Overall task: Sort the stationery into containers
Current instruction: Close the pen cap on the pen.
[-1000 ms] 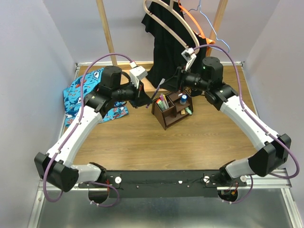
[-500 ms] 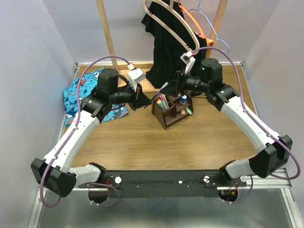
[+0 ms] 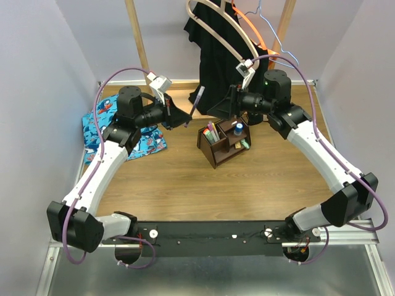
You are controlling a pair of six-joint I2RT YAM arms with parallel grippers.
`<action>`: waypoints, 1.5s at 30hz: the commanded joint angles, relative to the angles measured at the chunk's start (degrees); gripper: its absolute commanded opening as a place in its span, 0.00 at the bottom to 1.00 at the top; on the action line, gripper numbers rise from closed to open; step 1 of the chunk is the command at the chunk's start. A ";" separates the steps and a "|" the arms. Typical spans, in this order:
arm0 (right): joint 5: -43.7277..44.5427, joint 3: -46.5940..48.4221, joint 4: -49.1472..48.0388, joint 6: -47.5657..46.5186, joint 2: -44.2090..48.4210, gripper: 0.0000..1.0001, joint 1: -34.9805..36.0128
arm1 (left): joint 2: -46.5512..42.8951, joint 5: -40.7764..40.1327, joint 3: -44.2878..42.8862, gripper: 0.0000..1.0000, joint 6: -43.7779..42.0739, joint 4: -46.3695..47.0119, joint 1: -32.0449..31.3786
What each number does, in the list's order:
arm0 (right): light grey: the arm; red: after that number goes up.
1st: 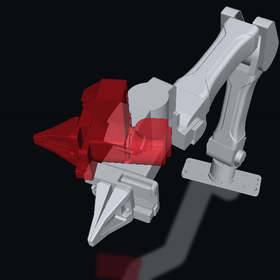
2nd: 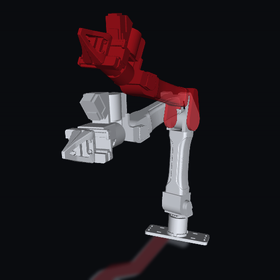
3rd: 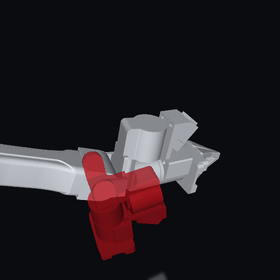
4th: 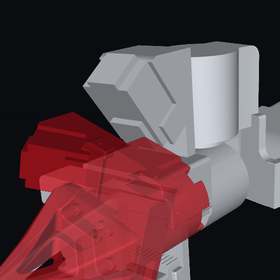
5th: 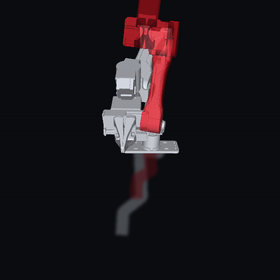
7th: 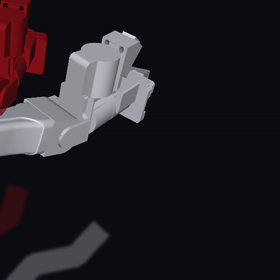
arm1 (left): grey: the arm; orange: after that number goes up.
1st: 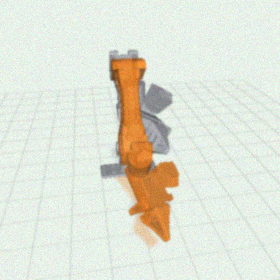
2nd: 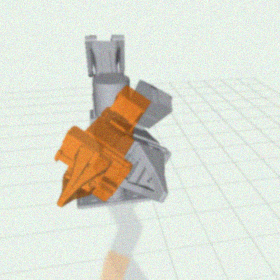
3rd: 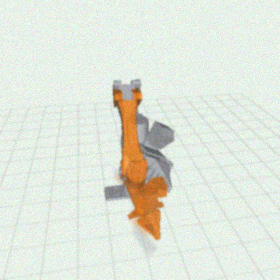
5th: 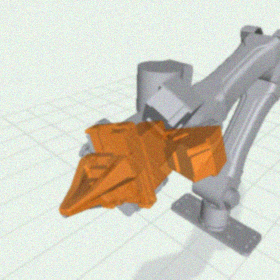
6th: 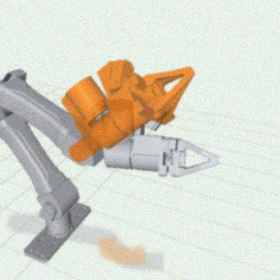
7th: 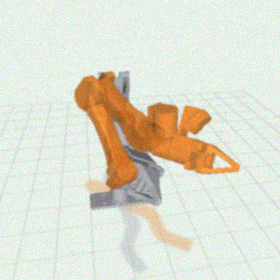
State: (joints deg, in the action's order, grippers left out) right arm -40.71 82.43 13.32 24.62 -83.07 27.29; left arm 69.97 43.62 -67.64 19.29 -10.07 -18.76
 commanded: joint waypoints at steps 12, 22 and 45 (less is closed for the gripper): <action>-1.83 4.40 -9.72 5.52 -6.31 0.70 -0.31 | 2.62 3.84 0.13 0.00 13.49 13.22 1.45; -3.94 8.88 -14.27 6.67 -9.39 0.70 -0.31 | 3.33 5.34 1.45 0.00 16.75 16.30 1.36; -5.08 11.70 -16.22 7.11 -12.29 0.19 -0.31 | 4.29 6.39 1.81 0.00 17.45 17.36 0.04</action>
State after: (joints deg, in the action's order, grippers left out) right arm -44.45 91.98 -1.17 32.73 -94.43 27.31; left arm 73.97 48.40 -66.41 36.49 5.63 -18.20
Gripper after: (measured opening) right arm 0.281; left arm 0.021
